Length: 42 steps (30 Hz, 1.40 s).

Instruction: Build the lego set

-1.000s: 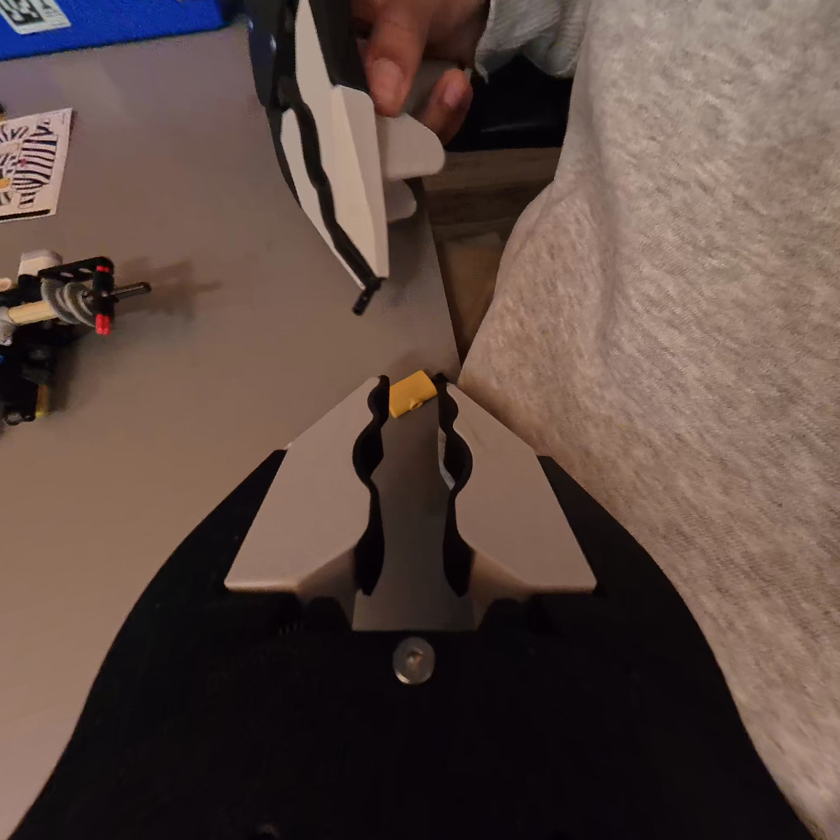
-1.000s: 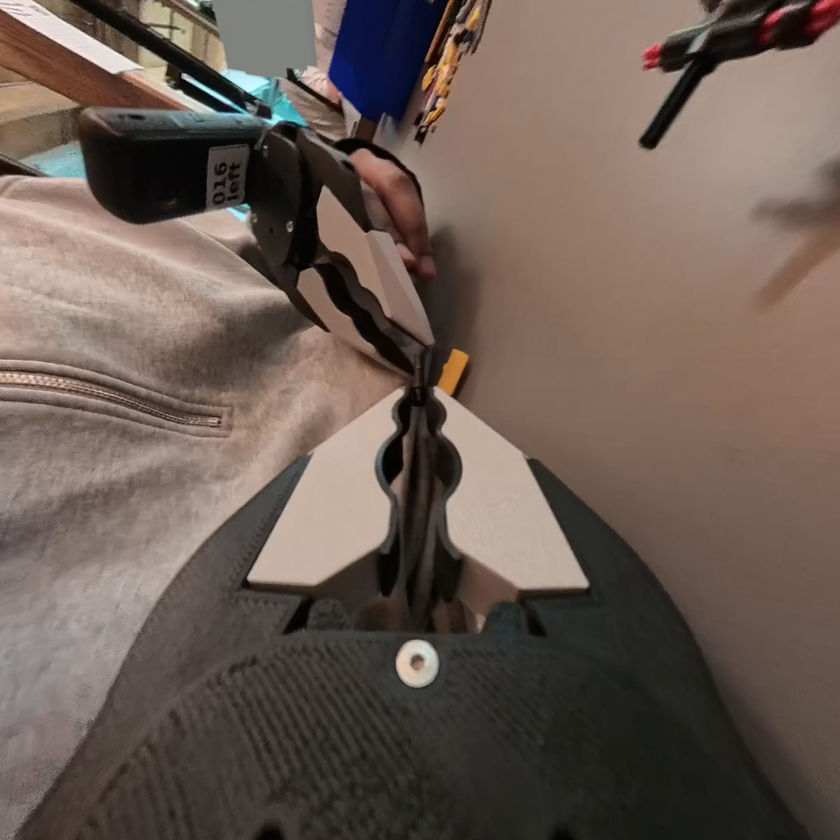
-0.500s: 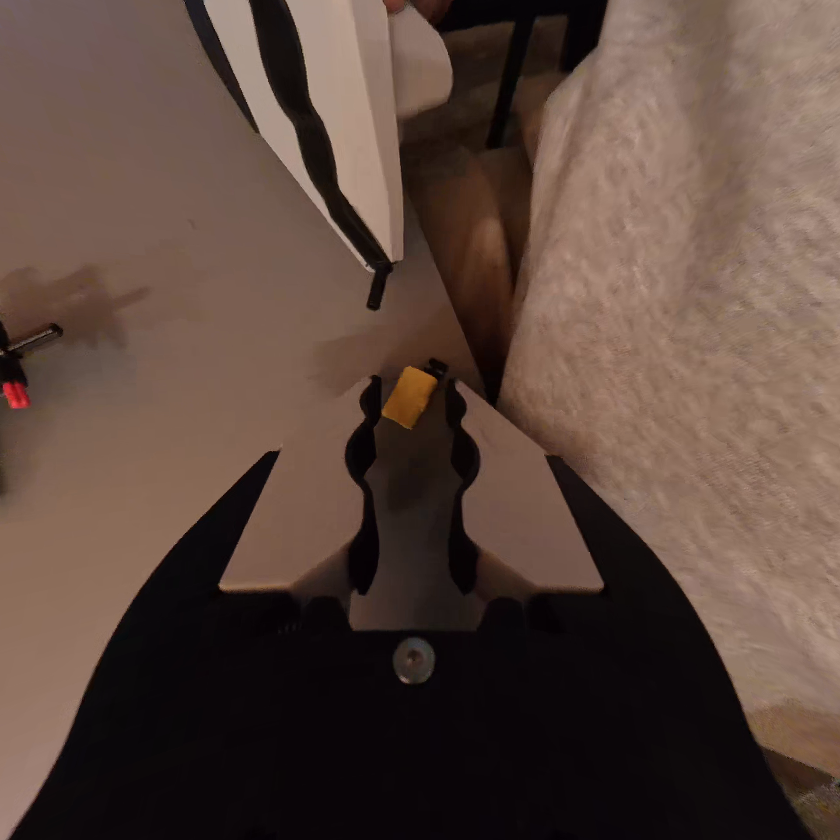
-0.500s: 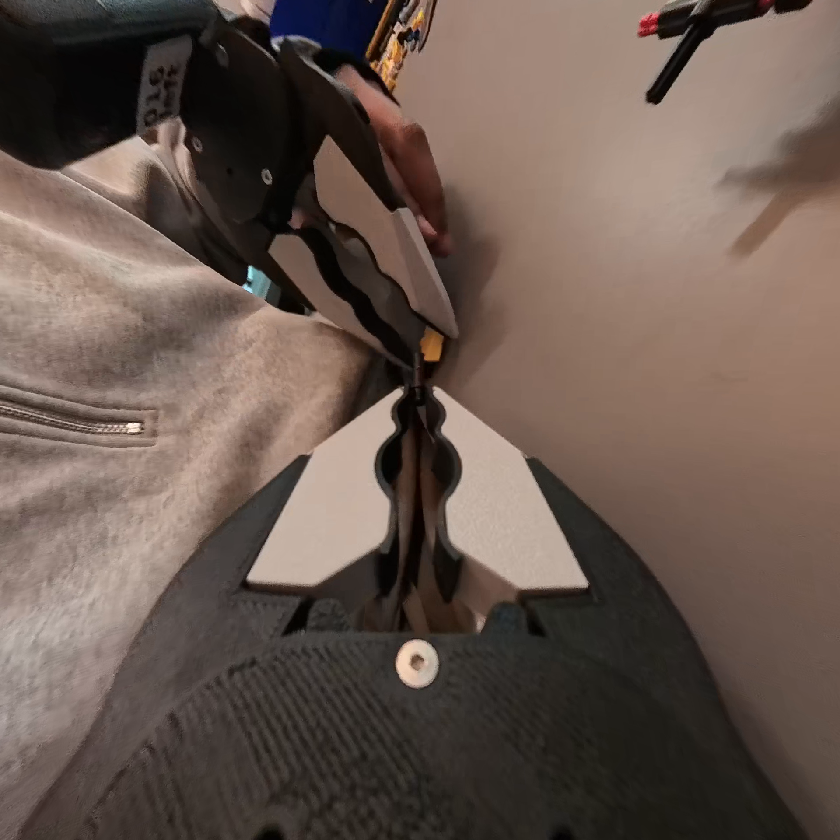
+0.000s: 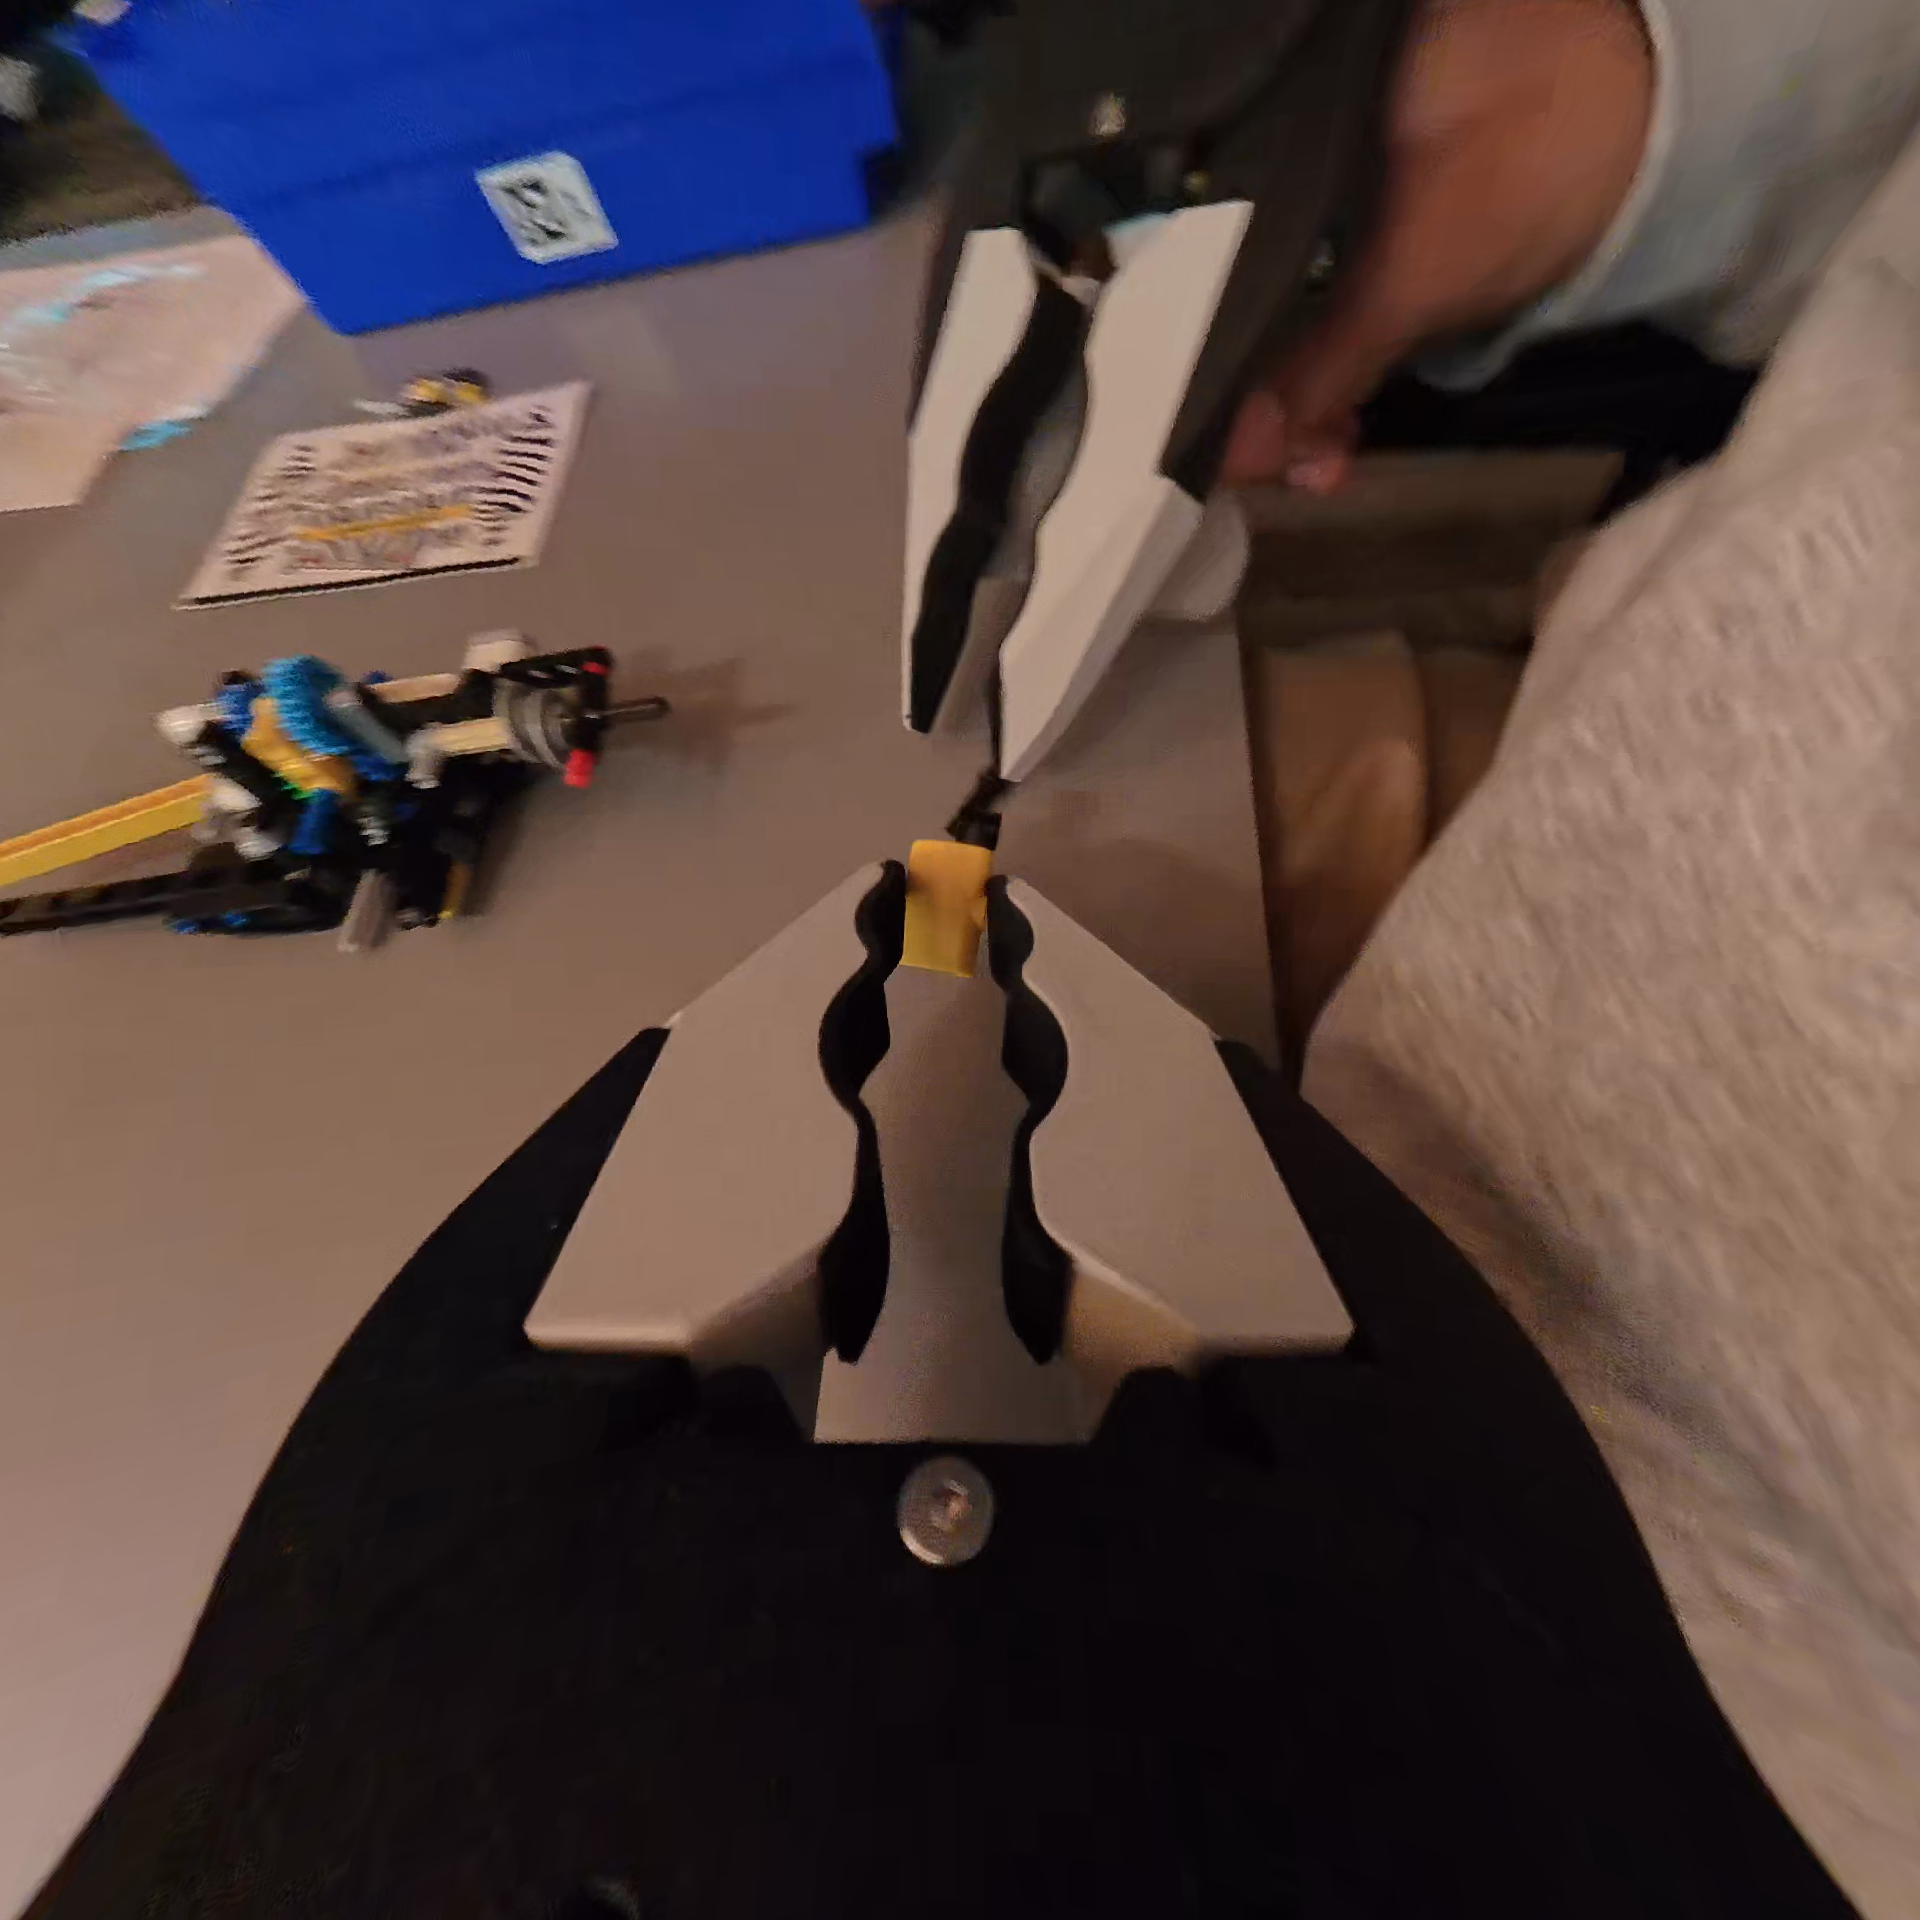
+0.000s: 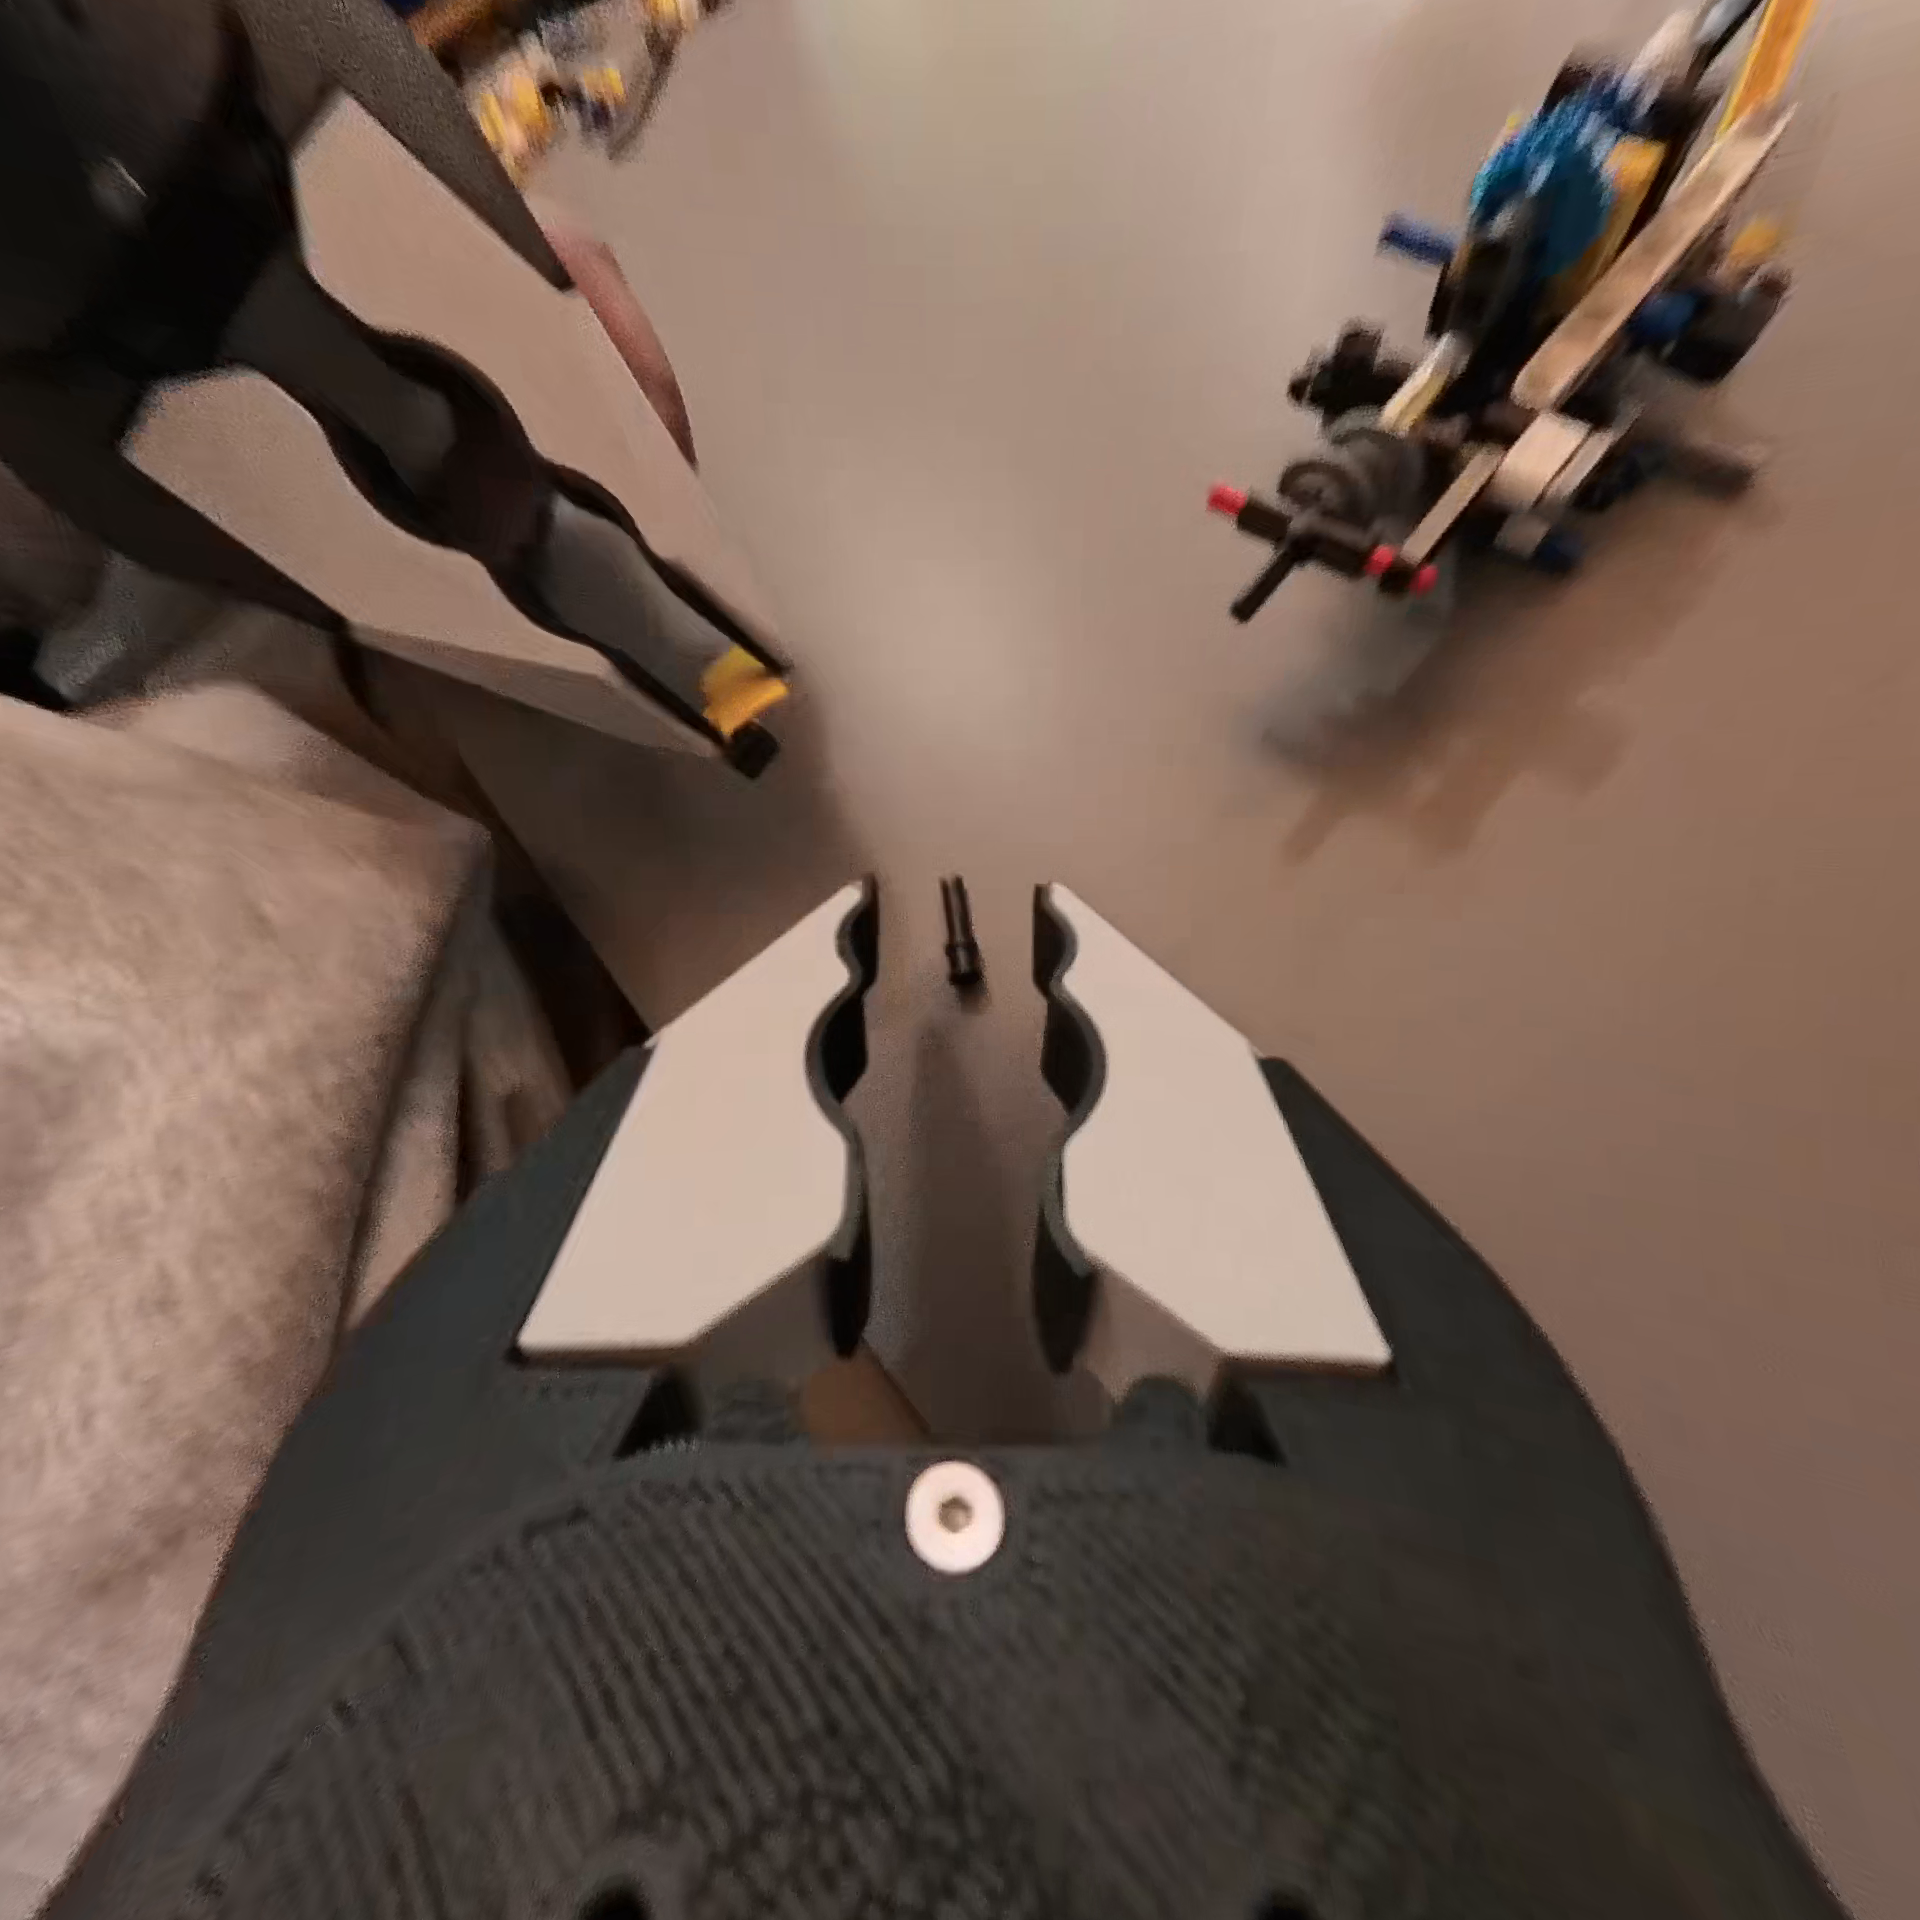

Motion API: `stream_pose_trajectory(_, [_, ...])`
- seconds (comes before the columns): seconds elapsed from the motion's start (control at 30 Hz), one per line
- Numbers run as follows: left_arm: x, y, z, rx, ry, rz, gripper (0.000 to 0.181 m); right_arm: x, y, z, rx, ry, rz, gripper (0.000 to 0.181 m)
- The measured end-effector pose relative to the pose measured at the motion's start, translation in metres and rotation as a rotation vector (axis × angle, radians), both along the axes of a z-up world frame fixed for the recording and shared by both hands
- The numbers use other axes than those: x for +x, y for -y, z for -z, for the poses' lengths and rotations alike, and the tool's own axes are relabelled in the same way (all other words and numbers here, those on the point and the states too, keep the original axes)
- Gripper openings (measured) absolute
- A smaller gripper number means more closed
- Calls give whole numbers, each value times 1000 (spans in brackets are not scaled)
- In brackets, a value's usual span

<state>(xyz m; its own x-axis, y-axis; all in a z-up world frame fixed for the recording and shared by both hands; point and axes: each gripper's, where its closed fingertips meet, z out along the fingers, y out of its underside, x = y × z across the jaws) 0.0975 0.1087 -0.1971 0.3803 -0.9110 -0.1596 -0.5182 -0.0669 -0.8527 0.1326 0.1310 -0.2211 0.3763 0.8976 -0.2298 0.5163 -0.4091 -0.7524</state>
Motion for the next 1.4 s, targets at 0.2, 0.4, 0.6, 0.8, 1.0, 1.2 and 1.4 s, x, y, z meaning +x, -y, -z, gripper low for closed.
stream_pose_trajectory(0.2, [-3,-7,-19,94,83,-161,14,-27,16,-63,-66,-409,4,20])
stream_pose_trajectory(0.4, [-1,-4,-37,197,118,-192,14,-35,16,-59,-189,-461,53,15])
stream_pose_trajectory(0.6, [-1,-4,-38,213,118,-204,14,-40,20,-63,-207,-494,32,5])
stream_pose_trajectory(0.8, [1,-3,-35,228,97,-202,14,-38,16,-64,-234,-520,34,7])
stream_pose_trajectory(1.0, [4,2,-35,154,152,-168,21,-38,17,-59,-214,-477,12,6])
stream_pose_trajectory(1.2, [9,20,-42,-175,314,14,33,-39,38,-57,-65,-347,-223,6])
stream_pose_trajectory(1.4, [15,46,-24,-351,231,207,14,-36,65,-52,-14,-278,-462,6])
